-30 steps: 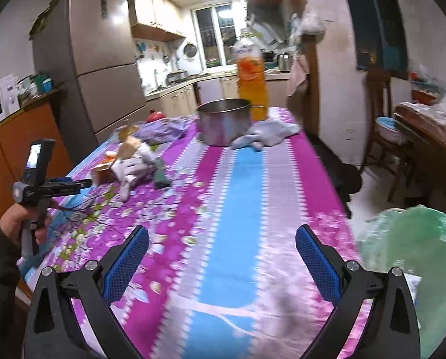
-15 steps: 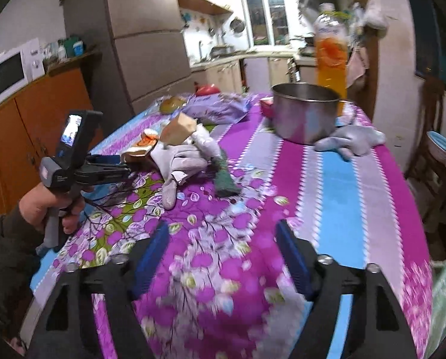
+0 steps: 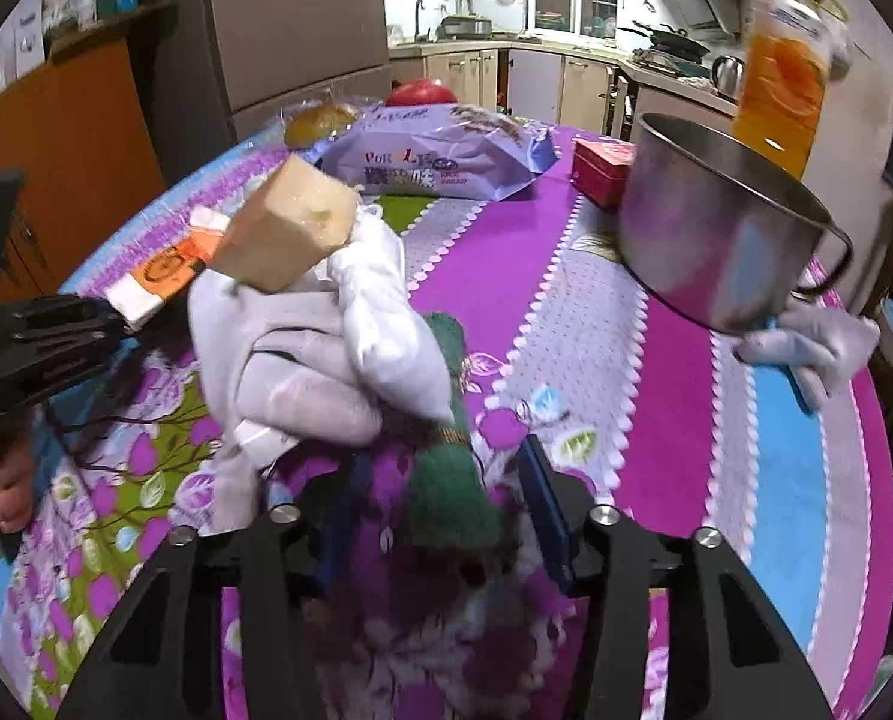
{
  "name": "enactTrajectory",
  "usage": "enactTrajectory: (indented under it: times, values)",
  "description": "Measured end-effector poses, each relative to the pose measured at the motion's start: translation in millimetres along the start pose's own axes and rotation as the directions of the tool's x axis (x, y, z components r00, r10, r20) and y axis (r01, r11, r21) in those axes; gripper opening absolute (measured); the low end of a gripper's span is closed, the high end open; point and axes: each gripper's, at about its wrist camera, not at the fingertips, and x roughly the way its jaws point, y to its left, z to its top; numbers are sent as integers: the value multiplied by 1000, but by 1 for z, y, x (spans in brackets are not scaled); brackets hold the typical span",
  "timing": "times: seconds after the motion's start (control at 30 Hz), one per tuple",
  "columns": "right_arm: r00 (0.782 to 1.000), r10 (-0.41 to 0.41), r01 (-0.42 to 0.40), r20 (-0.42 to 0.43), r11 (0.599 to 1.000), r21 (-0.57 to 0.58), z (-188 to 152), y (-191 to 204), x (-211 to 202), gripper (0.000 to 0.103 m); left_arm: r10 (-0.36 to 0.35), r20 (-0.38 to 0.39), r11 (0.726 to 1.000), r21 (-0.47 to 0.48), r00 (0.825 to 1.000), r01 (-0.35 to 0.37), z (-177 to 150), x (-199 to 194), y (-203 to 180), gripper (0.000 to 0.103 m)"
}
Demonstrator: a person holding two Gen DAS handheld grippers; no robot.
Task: Collect trash
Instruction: 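Grasp the orange-and-white wrapper with the left tool while the right tool grasps the green scrubber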
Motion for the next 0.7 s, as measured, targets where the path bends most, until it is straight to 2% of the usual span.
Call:
enactTrajectory:
  times: [0.1, 0.13, 0.17, 0.4, 0.7]
  values:
    - [1000, -20, 20, 6, 1000, -8, 1, 3, 6, 30, -5, 4, 1000, -4, 1000, 5, 0, 0, 0, 14]
    - [1000, -29, 29, 13, 1000, -1, 0, 3, 5, 21, -3, 9, 1000, -6, 1000, 4, 0, -2, 0, 14]
    - [999, -38, 38, 19, 999, 5, -2, 3, 4, 19, 4, 22, 1000, -6, 1000, -4, 0, -4, 0, 10]
    - [991, -91, 81, 102, 992, 99, -28, -8, -32, 16, 21, 89, 1000, -19, 996, -19, -4, -29, -4, 8]
    - [960, -143, 92, 239, 973, 213, -72, -12, -104, 16, -47, 154, 997, -45, 987, 55, -22, -70, -16, 8]
